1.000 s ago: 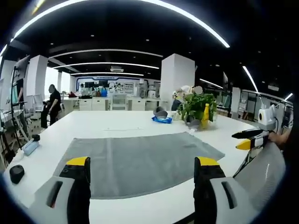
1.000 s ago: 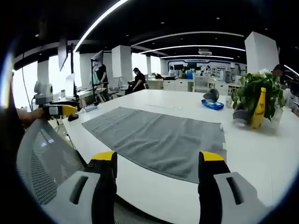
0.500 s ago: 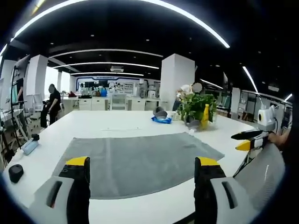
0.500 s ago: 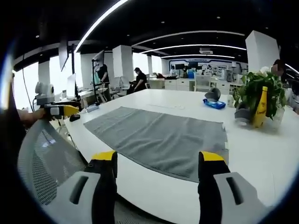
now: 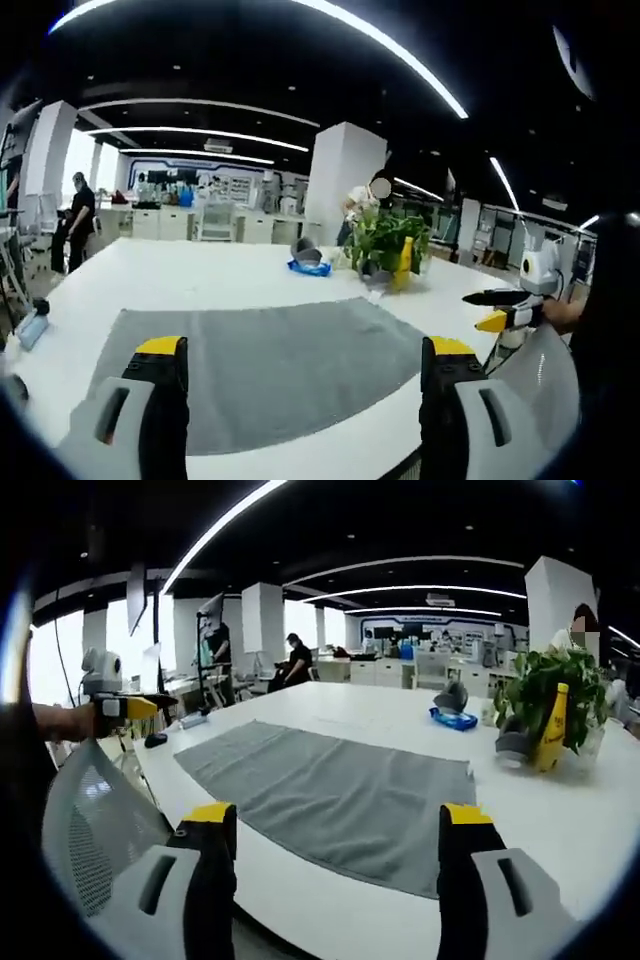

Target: Fold the towel on the table until its edges align and the towel forms a compact rectangular stack.

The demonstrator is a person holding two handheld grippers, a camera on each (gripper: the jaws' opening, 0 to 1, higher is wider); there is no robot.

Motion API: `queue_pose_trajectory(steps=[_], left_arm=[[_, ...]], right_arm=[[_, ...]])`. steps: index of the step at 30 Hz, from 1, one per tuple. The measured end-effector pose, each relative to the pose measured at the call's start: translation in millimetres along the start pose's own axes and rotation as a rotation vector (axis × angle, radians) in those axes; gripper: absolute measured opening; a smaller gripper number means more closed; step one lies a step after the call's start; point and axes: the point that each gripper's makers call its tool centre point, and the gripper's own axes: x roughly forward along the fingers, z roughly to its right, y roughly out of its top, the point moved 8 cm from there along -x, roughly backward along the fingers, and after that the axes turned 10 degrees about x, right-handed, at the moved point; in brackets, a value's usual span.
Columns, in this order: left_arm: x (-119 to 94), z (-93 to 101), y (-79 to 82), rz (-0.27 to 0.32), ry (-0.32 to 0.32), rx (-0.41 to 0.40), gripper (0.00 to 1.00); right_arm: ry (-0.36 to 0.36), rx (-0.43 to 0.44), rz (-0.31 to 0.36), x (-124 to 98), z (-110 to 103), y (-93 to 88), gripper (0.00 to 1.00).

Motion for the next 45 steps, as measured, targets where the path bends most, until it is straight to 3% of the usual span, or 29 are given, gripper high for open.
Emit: queue_pose_trajectory(steps=[3, 5, 9, 13, 15, 18, 25, 30, 36, 40, 45], left_arm=[[12.8, -0.4, 21.5, 0.081, 0.004, 0.052, 0.99], [25.3, 5.1, 29.4, 0.097, -0.02, 0.043, 0.99], [58.0, 27.9, 33.8, 0.095, -0.098, 0.01, 0.99], [87.2, 51.5, 35.3, 0.151, -0.128, -0.039, 0.99], [101.3, 63.7, 31.1, 0.133, -0.136, -0.052, 0.99], [115.0, 77.6, 19.0, 0.057, -0.174, -0.039, 0.99], [131.6, 99.1, 0.8, 0.03, -0.231, -0.078, 0.99], [137.8, 111.1, -14.3, -0.011, -0.325, -0.02, 0.99], [144.3, 115.3, -19.5, -0.03, -0.366, 0.021, 0.97], [146.6, 115.8, -20.6, -0.03, -0.371, 0.052, 0.94], [149.0, 118.5, -28.1, -0.055, -0.373, 0.045, 0.88]], right_arm=[[0.043, 0.041, 0.063, 2.5, 11.0, 18.6, 0.8], [0.012, 0.032, 0.068, 0.0, 20.7, 26.9, 0.75], [-0.042, 0.01, 0.064, -5.5, 37.0, 32.7, 0.74], [-0.067, 0.025, 0.039, -7.4, 48.7, 31.0, 0.74], [-0.093, 0.014, 0.015, -7.9, 55.0, 29.2, 0.73], [-0.122, -0.009, -0.012, -7.0, 63.2, 28.3, 0.71], [-0.139, -0.038, -0.027, -5.6, 78.8, 43.5, 0.67], [-0.172, -0.053, -0.077, -9.2, 100.7, 49.2, 0.64], [-0.168, -0.042, -0.11, -28.9, 126.2, 63.7, 0.63], [-0.233, -0.173, -0.189, -46.9, 146.8, 78.9, 0.6], [-0.219, -0.125, -0.194, -44.6, 149.6, 79.8, 0.5]])
